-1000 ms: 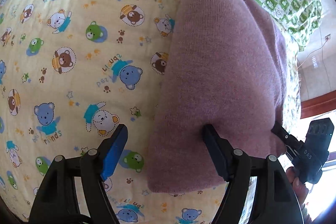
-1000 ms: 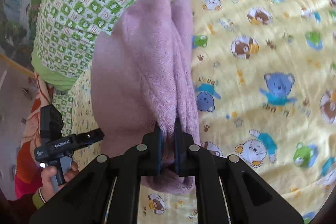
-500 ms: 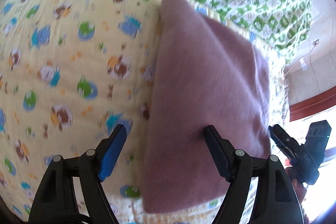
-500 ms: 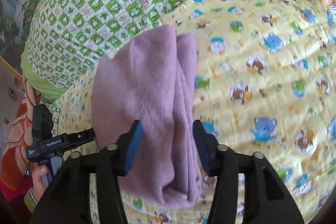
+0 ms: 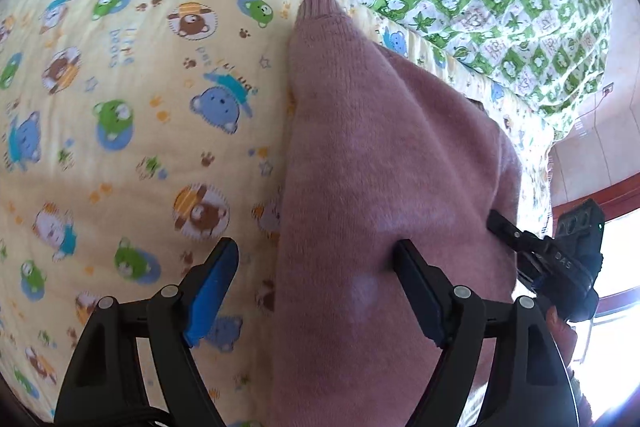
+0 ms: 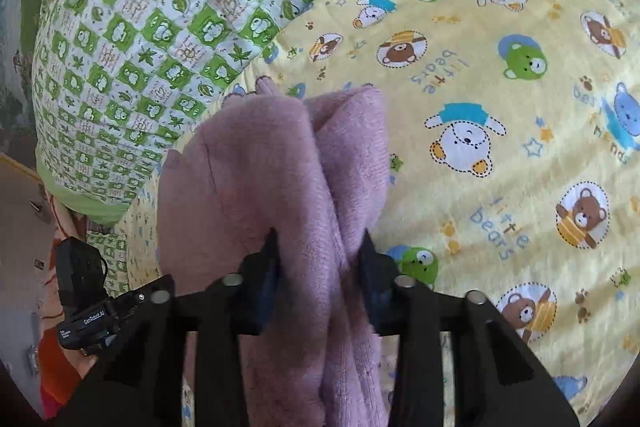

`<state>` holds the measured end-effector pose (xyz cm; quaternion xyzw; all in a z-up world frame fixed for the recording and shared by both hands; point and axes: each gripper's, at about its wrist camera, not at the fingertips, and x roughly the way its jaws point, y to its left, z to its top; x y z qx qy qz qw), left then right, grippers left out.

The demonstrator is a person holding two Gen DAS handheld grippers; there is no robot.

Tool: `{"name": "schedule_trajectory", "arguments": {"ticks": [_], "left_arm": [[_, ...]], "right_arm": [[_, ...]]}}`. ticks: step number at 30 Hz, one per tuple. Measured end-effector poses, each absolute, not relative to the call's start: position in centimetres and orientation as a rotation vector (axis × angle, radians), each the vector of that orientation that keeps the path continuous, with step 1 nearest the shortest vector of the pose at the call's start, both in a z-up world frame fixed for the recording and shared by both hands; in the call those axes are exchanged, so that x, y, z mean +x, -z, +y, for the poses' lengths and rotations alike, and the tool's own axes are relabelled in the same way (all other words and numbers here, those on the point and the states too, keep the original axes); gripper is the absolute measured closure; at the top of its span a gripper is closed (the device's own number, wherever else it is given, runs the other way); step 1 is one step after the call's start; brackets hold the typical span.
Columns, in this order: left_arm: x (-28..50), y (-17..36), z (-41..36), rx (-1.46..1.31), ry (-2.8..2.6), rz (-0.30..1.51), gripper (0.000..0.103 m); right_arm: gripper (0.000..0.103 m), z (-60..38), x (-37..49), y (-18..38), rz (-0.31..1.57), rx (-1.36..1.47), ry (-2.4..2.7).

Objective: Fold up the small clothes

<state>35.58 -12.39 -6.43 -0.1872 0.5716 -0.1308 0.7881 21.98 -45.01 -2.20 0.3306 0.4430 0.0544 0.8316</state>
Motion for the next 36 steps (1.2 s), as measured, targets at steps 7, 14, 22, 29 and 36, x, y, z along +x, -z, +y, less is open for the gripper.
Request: {"name": "schedule_trajectory", "arguments": {"ticks": [7,14,22,29,36], "left_arm": [[35.9,7.3,-12.2,-0.438,0.278,1.247,0.018],[32.4,7.7,-11.2,-0.532,0.285,1.269,0.017],[30.4,9.6,-12.6,-0.595,0.261,1.302,0.008],[31.4,9.1,-14.9,-0.563,0.32,1.273,0.04],[29.6,5.3,-14.2,-0.552,0.375,1.164,0.062]], "right_arm": [[0.072,-45.9,20.8,2.9,0.88,0.814,-0.124],[0.028,-45.5,18.7,1.2,0.881,0.756,-0.112],[0.027,-43.1,17.7,3.2,0.972,0.654,-0.189],[0.058,-43.1,18.4,4.6,0.949,0.725,-0.279],[0.069,-42.5,16.9,2.4,0.891,0.746,-0.3]]}}
